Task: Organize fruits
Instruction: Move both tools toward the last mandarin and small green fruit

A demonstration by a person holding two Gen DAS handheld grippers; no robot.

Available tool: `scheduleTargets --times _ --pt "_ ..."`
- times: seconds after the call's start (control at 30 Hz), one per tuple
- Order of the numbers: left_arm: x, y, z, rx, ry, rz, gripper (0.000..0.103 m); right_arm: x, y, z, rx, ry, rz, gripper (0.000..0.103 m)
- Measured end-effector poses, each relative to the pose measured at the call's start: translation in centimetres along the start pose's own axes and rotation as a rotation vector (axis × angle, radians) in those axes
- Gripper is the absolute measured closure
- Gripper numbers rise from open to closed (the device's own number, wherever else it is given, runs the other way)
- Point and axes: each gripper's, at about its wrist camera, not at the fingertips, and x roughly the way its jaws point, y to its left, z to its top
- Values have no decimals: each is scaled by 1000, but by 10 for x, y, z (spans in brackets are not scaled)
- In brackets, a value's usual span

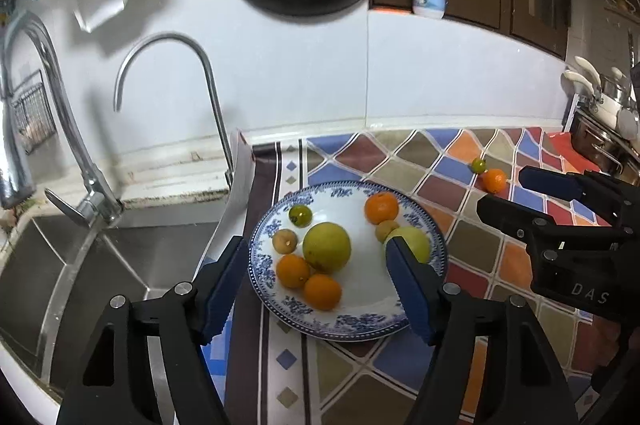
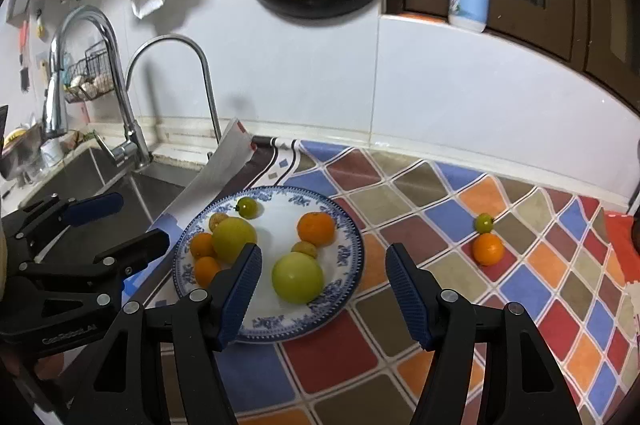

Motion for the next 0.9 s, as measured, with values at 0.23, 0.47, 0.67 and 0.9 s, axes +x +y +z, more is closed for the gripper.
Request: scheduleTargets --times 0.23,0.47,0.67,0.9 --pt "-21 -23 5 -21 -38 35 27 -26 -20 -4 3 -41 -11 38" --pt "-35 -53 6 -46 -61 39 25 -46 -44 -10 -3 -60 -8 38" --pt "-44 -81 5 -46 -80 51 22 -58 -67 -18 -9 -69 0 38" --pt "-46 -109 10 -38 -93 45 21 -70 -91 -23 -12 -82 5 38"
